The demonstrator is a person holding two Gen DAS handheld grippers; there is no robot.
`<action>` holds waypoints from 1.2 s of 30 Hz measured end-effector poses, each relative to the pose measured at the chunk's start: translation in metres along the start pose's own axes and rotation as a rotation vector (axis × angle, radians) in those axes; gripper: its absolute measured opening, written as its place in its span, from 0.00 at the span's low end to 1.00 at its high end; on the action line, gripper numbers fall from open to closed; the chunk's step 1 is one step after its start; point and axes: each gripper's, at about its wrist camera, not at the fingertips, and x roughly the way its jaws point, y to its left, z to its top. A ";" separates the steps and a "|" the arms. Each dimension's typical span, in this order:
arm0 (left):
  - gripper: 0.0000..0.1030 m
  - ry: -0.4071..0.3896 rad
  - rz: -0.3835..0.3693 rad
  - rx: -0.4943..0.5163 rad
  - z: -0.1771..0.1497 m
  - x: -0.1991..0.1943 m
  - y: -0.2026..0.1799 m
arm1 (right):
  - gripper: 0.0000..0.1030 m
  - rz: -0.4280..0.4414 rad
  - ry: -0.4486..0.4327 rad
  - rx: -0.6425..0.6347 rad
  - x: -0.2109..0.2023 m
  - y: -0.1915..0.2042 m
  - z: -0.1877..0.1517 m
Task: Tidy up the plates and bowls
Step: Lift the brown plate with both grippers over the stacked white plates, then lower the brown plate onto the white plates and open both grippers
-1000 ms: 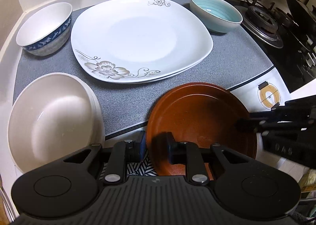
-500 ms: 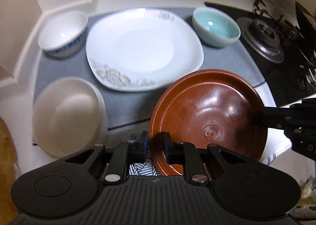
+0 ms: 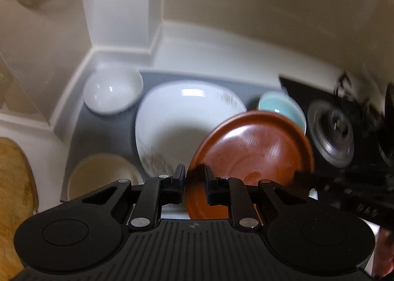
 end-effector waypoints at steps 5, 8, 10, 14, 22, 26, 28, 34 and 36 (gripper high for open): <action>0.17 -0.054 -0.014 -0.031 0.022 -0.011 0.009 | 0.08 0.015 -0.019 0.003 0.001 0.006 0.026; 0.17 -0.056 -0.046 -0.032 0.036 -0.007 0.016 | 0.08 -0.004 -0.049 0.002 -0.003 0.013 0.040; 0.17 -0.059 -0.071 -0.026 0.043 -0.003 0.022 | 0.08 -0.020 -0.069 0.014 -0.006 0.017 0.048; 0.17 -0.034 -0.132 -0.040 0.057 0.017 0.037 | 0.08 -0.057 -0.082 0.041 -0.003 0.023 0.063; 0.17 -0.021 -0.171 0.017 0.076 0.051 0.054 | 0.08 -0.146 -0.092 0.090 0.034 0.031 0.069; 0.17 0.014 -0.159 0.035 0.078 0.074 0.059 | 0.08 -0.168 -0.103 0.134 0.058 0.025 0.064; 0.17 0.033 -0.145 0.035 0.079 0.089 0.062 | 0.08 -0.163 -0.103 0.174 0.069 0.021 0.061; 0.17 0.082 -0.098 0.049 0.077 0.123 0.065 | 0.09 -0.190 -0.061 0.167 0.110 0.013 0.060; 0.16 0.087 -0.100 0.052 0.076 0.127 0.065 | 0.07 -0.206 -0.052 0.169 0.119 0.010 0.059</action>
